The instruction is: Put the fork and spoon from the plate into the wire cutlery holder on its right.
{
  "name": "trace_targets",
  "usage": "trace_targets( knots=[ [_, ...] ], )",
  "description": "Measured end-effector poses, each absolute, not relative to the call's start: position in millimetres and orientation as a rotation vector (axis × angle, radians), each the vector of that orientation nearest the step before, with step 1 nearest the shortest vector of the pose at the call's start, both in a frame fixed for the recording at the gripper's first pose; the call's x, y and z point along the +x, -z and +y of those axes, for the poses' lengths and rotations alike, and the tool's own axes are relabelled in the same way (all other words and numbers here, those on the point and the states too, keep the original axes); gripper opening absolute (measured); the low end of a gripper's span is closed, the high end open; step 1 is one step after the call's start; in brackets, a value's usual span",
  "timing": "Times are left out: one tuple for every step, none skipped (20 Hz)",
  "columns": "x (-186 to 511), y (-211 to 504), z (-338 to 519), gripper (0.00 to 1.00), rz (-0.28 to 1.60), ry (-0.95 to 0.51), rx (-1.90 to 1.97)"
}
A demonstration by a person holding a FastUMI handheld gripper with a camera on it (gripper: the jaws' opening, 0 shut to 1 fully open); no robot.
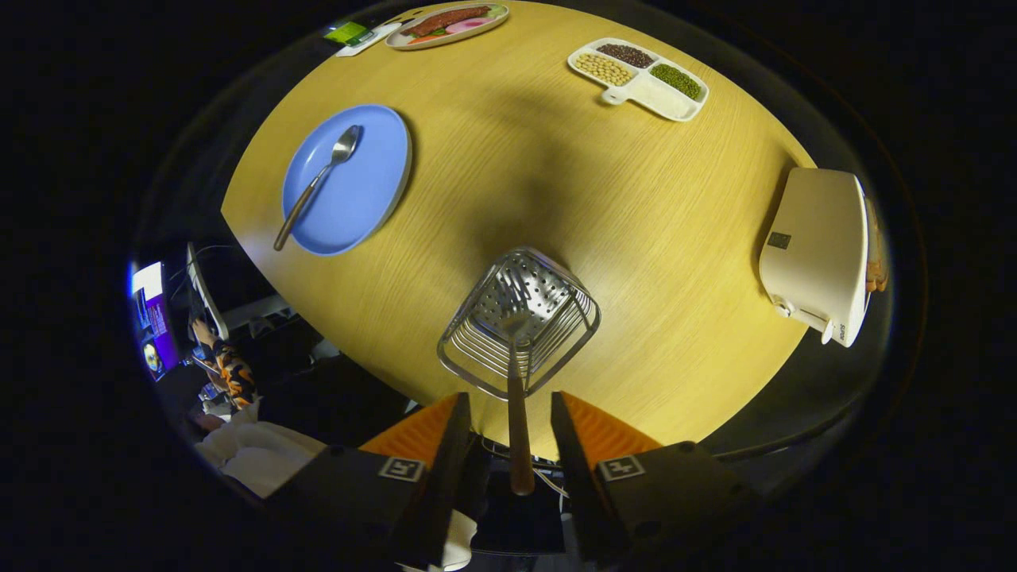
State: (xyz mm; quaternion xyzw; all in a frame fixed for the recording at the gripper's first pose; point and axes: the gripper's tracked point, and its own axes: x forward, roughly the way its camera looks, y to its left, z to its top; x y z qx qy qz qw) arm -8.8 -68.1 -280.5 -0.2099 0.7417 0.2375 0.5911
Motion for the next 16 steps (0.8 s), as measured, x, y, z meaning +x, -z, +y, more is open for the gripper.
trace_targets(
  knots=[
    [-9, 277, -66, 0.71, 1.708, -0.551, -0.474],
    [-10, 274, -65, 0.78, 1.688, -0.546, -0.462],
    [-10, 270, -61, 0.77, 1.662, -0.545, -0.441],
    [-13, 266, -54, 0.79, 1.633, -0.55, -0.408],
    [-16, 260, -44, 0.9, 1.596, -0.562, -0.364],
    [-17, 255, -35, 0.96, 1.554, -0.571, -0.331],
    [-17, 249, -26, 1.0, 1.511, -0.572, -0.313],
    [-19, 244, -19, 0.99, 1.469, -0.562, -0.301],
    [-23, 240, -9, 0.99, 1.435, -0.559, -0.287],
    [-30, 234, 5, 1.0, 1.408, -0.572, -0.266],
    [-36, 229, 21, 0.99, 1.385, -0.586, -0.241],
    [-43, 226, 37, 1.0, 1.366, -0.604, -0.215],
    [-49, 224, 53, 1.0, 1.352, -0.62, -0.191],
    [-54, 224, 69, 1.0, 1.339, -0.634, -0.169],
    [-58, 228, 84, 1.0, 1.334, -0.644, -0.157],
    [-61, 233, 97, 1.0, 1.336, -0.651, -0.148]
  ],
)
